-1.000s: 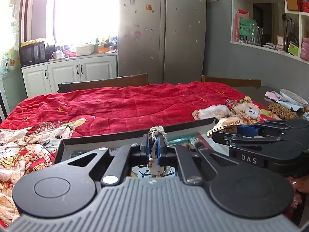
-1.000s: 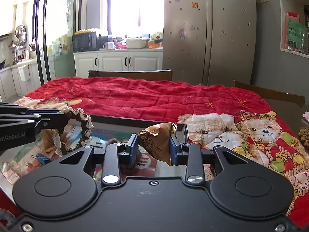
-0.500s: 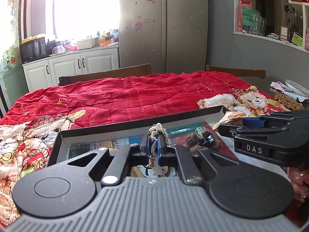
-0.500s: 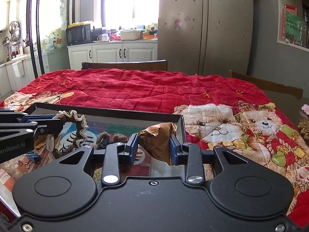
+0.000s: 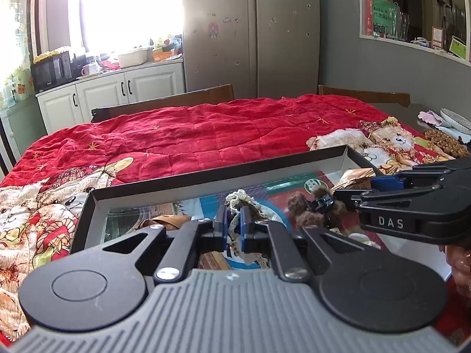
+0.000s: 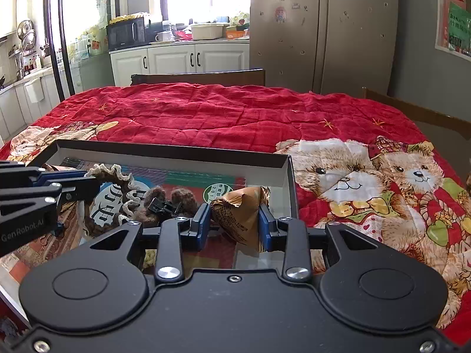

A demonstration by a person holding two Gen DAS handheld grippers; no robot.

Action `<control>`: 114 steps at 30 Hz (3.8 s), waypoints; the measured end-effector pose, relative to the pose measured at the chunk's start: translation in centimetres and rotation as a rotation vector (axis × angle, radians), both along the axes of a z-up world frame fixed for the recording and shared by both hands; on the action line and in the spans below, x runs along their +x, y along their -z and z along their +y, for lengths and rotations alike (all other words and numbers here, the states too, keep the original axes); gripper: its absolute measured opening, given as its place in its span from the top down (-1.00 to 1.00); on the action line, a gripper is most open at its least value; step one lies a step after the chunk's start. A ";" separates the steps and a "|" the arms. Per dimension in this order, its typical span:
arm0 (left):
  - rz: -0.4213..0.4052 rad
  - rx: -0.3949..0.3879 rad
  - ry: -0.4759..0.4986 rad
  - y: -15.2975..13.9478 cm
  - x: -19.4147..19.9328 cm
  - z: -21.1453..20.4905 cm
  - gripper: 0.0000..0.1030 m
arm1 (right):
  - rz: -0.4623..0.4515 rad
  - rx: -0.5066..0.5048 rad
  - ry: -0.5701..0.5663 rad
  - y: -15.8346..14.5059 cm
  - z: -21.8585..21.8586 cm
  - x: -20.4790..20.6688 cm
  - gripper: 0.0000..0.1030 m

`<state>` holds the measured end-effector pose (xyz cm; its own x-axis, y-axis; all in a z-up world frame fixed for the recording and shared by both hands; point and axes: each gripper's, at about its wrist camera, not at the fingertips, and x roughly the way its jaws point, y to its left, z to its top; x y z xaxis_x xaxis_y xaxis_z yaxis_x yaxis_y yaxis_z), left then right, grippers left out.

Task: Organize objects
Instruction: 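Lower the held scrunchie and packet into the tray with both grippers, then open both grippers to release the scrunchie and packet inside the tray, then withdraw both grippers from the tray back toward the remaining items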

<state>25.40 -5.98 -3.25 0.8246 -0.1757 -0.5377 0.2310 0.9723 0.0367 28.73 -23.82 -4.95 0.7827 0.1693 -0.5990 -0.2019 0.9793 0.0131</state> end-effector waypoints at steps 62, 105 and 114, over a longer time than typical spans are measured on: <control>-0.117 -0.037 0.055 -5.8 -7.6 1.5 -0.33 | -0.204 -0.016 -0.082 -5.7 0.8 -10.1 -0.16; -0.169 -0.037 0.095 -6.3 -18.0 4.7 -0.49 | -0.205 0.038 -0.137 -6.0 -2.5 -23.0 -0.27; -0.111 -0.061 0.075 -4.5 -18.3 5.5 -0.63 | -0.175 0.043 -0.139 -4.5 -2.8 -23.9 -0.28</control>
<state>7.13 -0.51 1.25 0.8618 -0.2682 -0.4305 0.3005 0.9537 0.0075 4.80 -26.59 -0.41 0.8415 0.3048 -0.4460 -0.3374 0.9413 0.0067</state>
